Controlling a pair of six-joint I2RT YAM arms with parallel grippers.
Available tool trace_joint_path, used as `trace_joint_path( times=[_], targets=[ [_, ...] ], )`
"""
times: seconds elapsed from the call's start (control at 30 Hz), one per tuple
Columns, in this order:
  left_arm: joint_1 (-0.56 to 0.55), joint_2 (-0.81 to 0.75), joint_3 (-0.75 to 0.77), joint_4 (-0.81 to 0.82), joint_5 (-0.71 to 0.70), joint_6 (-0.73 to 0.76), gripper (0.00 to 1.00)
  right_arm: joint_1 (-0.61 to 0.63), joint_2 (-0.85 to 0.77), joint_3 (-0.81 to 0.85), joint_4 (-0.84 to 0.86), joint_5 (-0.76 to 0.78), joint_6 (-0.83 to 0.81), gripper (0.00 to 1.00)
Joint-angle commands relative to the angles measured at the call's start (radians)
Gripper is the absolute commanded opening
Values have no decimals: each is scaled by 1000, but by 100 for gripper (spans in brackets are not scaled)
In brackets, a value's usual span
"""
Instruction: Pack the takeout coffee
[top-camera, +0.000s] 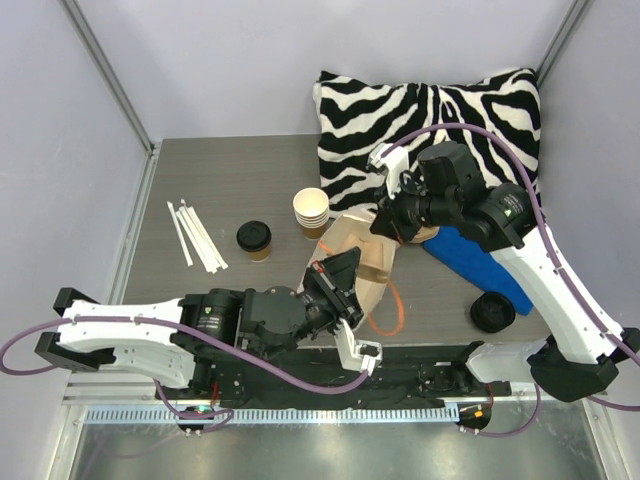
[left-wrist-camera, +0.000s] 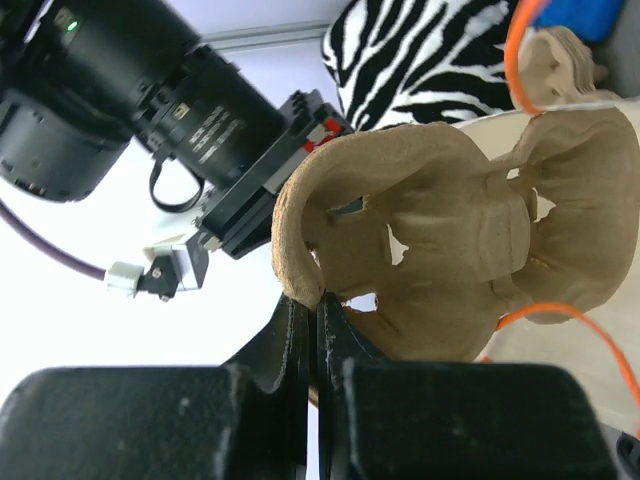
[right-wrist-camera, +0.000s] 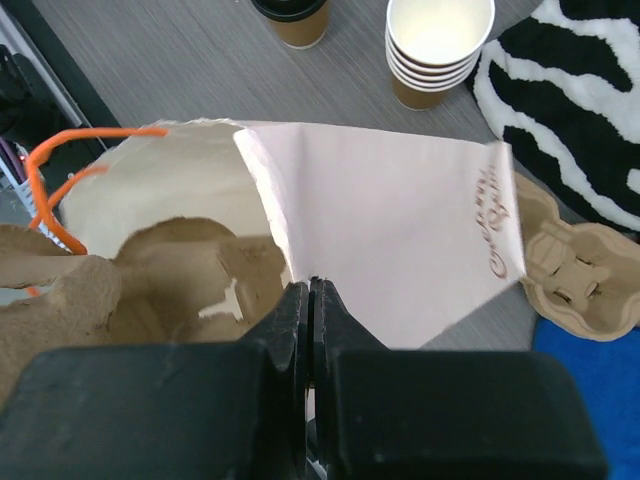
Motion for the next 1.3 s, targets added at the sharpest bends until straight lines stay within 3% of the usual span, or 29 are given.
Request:
trace_joint_path(
  times=[0.0, 0.2, 0.43, 0.7, 1.27],
  targets=[
    [-6, 33, 119, -222, 17, -4, 0, -4, -14, -8, 44, 43, 11, 1],
    [-10, 89, 246, -360, 26, -1, 0, 1, -25, -44, 50, 72, -4, 1],
    [-30, 122, 308, -371, 23, 13, 0, 3, -26, -54, 61, 80, -2, 1],
    [-20, 93, 193, -187, 17, -50, 0, 3, -21, -31, 55, 26, 2, 1],
    [152, 40, 67, -152, 121, -136, 0, 4, 26, 25, 16, -155, 13, 1]
  ],
)
